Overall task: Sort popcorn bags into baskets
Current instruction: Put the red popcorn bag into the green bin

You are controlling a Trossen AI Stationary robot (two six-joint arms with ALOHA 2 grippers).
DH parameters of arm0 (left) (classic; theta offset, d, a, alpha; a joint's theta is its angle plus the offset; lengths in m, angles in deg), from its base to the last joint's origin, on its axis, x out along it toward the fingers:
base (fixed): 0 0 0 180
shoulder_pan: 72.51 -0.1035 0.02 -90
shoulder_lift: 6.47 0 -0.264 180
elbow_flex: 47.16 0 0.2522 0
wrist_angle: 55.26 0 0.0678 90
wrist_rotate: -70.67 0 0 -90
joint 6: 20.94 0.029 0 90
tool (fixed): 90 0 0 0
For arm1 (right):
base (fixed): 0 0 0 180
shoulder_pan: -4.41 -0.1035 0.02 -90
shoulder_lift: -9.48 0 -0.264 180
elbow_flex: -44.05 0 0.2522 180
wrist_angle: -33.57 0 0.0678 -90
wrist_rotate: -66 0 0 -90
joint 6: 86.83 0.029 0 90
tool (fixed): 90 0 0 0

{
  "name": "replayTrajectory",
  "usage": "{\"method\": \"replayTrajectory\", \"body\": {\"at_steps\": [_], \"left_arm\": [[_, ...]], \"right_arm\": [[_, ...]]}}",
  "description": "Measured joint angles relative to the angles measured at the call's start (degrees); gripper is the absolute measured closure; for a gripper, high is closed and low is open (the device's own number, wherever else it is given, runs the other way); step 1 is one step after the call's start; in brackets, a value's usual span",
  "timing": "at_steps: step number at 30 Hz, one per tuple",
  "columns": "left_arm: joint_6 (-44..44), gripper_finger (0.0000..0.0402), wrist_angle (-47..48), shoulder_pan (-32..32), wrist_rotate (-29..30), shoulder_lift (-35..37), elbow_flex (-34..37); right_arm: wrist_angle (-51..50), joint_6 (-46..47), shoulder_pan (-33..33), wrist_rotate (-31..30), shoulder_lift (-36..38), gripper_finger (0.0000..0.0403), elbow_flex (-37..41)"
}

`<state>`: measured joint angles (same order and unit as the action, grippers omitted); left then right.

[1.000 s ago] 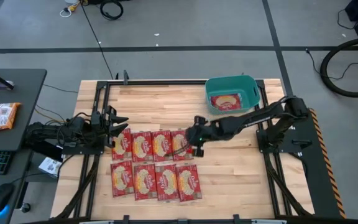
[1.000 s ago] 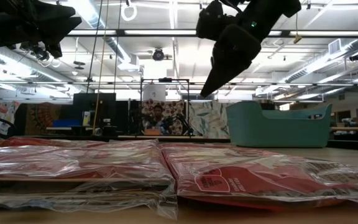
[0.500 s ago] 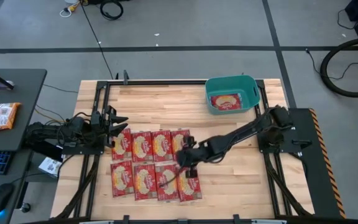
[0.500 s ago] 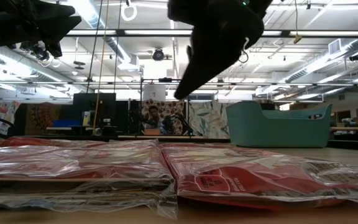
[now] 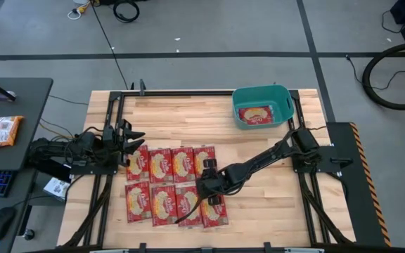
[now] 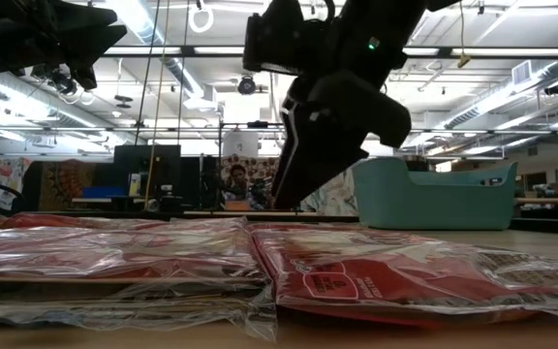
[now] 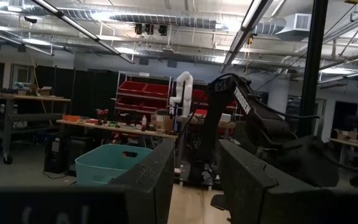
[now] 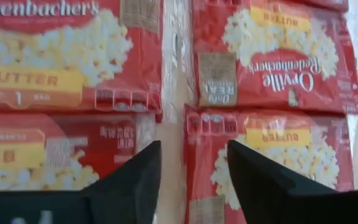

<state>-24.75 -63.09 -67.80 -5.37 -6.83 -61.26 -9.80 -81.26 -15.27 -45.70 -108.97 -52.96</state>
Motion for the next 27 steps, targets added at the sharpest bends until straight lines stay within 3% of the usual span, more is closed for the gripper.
{"method": "replayTrajectory", "body": {"at_steps": [8,27], "left_arm": [[0.02,0.0276,0.03,0.0,-0.02,0.0,0.0],[0.05,0.0276,-0.02,0.0,0.0,0.0,0.0]], "right_arm": [[0.45,-1.69,-0.07,-1.37,-0.55,0.0175,1.4],[0.56,-5.16,-0.58,-3.88,-0.55,0.0197,2.12]]}}
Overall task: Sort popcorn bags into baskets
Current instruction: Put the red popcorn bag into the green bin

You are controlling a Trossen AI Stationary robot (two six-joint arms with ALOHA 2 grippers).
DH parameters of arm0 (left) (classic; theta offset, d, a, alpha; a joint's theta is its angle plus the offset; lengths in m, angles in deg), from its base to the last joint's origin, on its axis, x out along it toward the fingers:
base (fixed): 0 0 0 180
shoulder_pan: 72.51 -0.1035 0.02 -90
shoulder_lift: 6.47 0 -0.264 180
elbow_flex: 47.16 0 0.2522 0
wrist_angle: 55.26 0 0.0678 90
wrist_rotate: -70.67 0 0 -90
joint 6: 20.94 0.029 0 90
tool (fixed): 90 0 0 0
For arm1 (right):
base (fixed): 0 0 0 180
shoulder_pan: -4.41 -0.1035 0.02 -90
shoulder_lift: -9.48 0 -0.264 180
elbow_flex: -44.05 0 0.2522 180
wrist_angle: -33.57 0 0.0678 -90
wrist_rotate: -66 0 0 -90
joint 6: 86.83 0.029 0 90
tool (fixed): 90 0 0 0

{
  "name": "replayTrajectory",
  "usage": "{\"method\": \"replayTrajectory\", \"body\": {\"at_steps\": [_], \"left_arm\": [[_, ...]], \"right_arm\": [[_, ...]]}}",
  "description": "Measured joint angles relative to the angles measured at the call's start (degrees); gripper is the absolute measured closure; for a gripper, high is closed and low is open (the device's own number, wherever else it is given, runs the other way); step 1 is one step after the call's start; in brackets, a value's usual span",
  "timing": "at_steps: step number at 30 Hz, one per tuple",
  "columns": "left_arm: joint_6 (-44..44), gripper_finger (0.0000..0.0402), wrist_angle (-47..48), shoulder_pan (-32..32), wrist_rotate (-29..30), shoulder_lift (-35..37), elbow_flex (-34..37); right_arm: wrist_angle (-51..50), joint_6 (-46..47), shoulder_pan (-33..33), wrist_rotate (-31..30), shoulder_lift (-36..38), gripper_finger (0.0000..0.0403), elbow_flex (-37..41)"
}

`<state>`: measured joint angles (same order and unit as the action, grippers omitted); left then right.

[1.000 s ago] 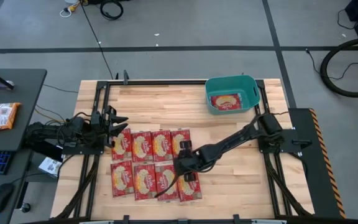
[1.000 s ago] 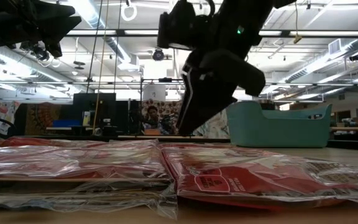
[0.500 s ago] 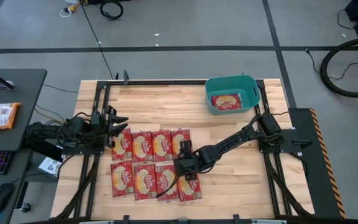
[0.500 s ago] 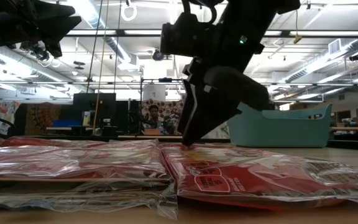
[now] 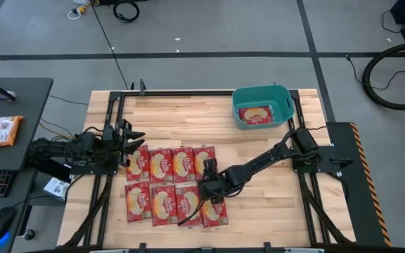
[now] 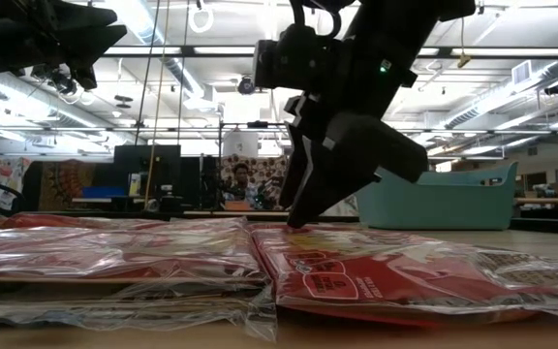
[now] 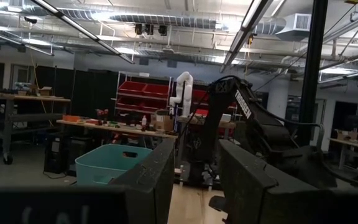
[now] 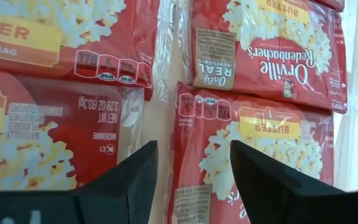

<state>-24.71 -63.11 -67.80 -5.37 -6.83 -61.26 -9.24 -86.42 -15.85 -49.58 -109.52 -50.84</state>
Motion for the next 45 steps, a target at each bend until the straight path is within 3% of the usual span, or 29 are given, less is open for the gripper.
{"method": "replayTrajectory", "body": {"at_steps": [10,15,20,24,33,45], "left_arm": [[0.02,0.0276,-0.02,0.0,0.0,0.0,-0.02],[0.0,0.0276,-0.02,0.0,-0.01,0.0,0.0],[0.0,0.0276,-0.02,0.0,-0.02,0.0,-0.02],[0.0,0.0276,-0.02,0.0,-0.01,0.0,-0.01],[0.0,0.0276,0.0,0.0,-0.02,0.0,-0.01],[0.0,0.0276,0.02,0.0,-0.02,0.0,0.0]], "right_arm": [[6.6,0.69,-0.82,-0.2,0.13,0.0198,5.33],[9.18,-0.06,-0.78,-5.14,0.2,0.0198,7.3],[9.12,-0.93,-0.24,-4.94,0.2,0.0202,7.3],[9.31,-0.63,0.31,-3.24,0.2,0.0235,7.61],[9.08,-0.81,0.56,-3.35,0.46,0.0387,8.61],[4.28,-1.68,0.53,-5.85,8.27,0.0395,8.7]]}}
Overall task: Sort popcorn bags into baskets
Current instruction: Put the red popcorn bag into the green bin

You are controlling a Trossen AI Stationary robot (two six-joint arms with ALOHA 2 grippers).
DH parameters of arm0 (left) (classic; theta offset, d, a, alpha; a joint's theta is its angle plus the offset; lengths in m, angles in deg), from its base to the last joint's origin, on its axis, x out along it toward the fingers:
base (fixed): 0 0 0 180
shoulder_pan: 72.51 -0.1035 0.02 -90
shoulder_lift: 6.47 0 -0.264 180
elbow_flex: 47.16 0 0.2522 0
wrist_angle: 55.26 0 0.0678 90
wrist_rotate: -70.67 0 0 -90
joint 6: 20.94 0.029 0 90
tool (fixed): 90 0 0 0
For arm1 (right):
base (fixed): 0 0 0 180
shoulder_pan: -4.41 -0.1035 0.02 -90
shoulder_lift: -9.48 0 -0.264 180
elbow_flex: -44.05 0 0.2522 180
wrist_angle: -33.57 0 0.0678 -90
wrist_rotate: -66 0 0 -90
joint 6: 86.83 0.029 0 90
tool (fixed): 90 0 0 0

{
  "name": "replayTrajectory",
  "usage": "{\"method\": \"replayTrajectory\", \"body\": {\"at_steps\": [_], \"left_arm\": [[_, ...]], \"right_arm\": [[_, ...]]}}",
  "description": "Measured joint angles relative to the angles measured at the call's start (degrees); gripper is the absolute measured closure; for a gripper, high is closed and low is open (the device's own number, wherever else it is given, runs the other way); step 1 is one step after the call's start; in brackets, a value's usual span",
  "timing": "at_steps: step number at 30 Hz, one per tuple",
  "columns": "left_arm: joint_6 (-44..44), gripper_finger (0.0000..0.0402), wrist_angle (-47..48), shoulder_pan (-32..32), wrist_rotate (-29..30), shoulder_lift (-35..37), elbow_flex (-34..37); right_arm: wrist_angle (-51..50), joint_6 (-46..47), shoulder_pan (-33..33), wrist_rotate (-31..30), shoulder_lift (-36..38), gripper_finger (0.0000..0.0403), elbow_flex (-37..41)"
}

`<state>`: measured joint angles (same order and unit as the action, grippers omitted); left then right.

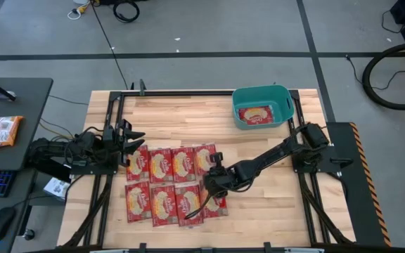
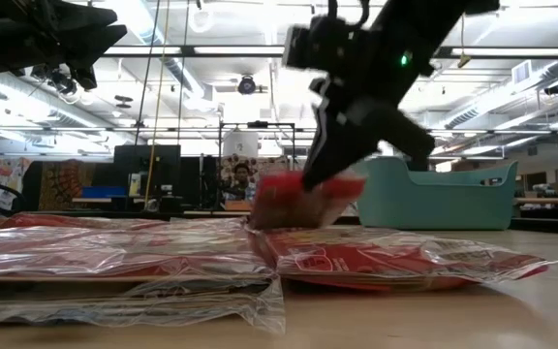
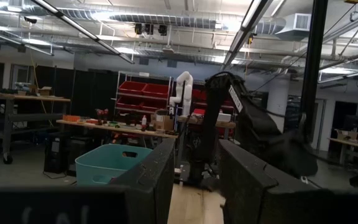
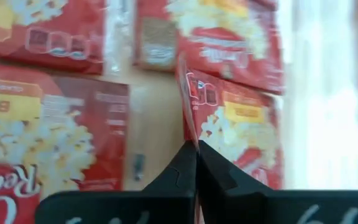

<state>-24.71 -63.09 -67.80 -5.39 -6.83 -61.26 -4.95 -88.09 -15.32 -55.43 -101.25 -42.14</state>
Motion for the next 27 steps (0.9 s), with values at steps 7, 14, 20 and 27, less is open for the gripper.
{"method": "replayTrajectory", "body": {"at_steps": [7,14,20,27], "left_arm": [[0.0,0.0276,0.0,0.0,0.0,0.0,-0.01],[0.0,0.0276,0.0,0.0,0.0,0.0,-0.02],[0.0,0.0276,-0.01,0.01,0.0,0.0,0.0],[0.0,0.0276,-0.02,0.02,0.0,0.0,0.0]], "right_arm": [[-5.24,1.64,0.17,-7.08,6.85,0.0398,-0.02],[-11.88,6.93,1.58,-12.92,14.67,0.0398,-0.04],[-18.22,11.39,3.12,-17.93,21.02,0.0399,-0.09],[-20.49,11.96,5.28,-23.46,28.67,0.04,-0.09]]}}
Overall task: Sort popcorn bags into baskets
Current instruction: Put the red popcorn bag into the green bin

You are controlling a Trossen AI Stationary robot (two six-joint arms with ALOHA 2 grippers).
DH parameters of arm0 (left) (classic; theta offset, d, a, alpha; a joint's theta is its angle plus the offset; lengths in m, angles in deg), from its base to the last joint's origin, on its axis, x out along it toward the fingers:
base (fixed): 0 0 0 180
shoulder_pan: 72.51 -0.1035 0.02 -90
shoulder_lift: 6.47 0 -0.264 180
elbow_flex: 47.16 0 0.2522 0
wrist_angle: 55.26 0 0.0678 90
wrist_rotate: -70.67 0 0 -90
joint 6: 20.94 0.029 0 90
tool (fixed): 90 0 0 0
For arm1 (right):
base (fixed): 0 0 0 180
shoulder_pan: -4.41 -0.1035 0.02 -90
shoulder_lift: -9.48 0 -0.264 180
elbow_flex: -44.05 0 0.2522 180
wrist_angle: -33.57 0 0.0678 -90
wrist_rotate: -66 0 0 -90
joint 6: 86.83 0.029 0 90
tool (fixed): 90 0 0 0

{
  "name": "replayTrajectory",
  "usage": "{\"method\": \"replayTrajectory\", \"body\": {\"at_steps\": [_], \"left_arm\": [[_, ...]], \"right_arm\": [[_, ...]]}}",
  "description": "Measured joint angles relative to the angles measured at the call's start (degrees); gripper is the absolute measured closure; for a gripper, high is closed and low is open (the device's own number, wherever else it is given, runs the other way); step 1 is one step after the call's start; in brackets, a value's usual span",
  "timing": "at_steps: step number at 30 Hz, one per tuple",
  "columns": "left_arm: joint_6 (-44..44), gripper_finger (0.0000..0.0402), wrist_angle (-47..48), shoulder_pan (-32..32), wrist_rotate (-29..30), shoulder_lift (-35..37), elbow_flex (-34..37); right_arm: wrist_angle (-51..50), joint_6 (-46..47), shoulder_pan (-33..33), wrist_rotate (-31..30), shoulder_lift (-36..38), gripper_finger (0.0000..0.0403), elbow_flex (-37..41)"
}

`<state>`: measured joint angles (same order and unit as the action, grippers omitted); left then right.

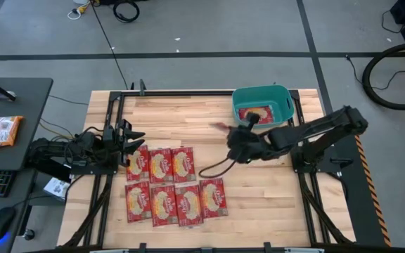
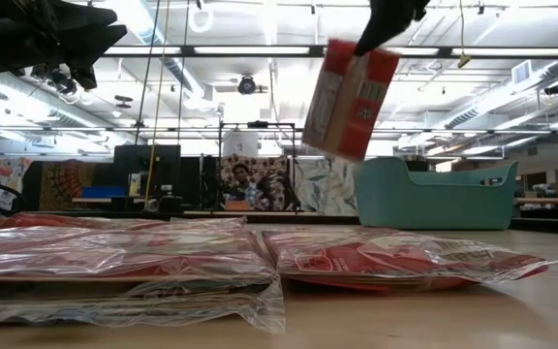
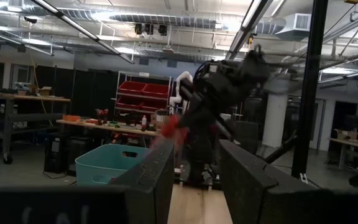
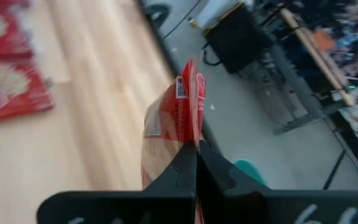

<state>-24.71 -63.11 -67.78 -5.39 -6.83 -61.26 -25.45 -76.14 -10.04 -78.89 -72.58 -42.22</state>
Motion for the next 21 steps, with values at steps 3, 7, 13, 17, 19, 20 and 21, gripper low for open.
{"method": "replayTrajectory", "body": {"at_steps": [3,7,13,17,19,20,21], "left_arm": [[0.0,0.0276,0.02,-0.02,0.0,0.0,0.0],[0.0,0.0276,0.01,-0.01,0.0,0.0,-0.01],[0.0,0.0276,0.02,-0.01,0.0,0.0,0.0],[0.0,0.0276,0.02,-0.02,0.0,0.0,0.0],[0.02,0.0276,0.02,-0.01,0.0,0.0,-0.01],[0.02,0.0276,0.02,-0.02,0.0,0.0,0.0],[0.02,0.0276,0.02,-0.02,0.01,0.0,-0.01]], "right_arm": [[-1.13,-0.2,1.31,-2.76,3.38,0.04,-0.03],[-4.69,0.56,4.04,-4.03,7.26,0.04,-0.04],[-10.05,2.72,8.65,-3.97,10.46,0.04,-0.04],[-12.19,2.87,11.56,-3.99,12.04,0.04,-0.04],[-13.79,3.07,13.33,-3.98,12.8,0.0399,-0.04],[-14.95,3.71,14.3,-3.97,13.18,0.0399,-0.04],[-16.45,4.64,15.35,-3.95,13.48,0.0399,-0.04]]}}
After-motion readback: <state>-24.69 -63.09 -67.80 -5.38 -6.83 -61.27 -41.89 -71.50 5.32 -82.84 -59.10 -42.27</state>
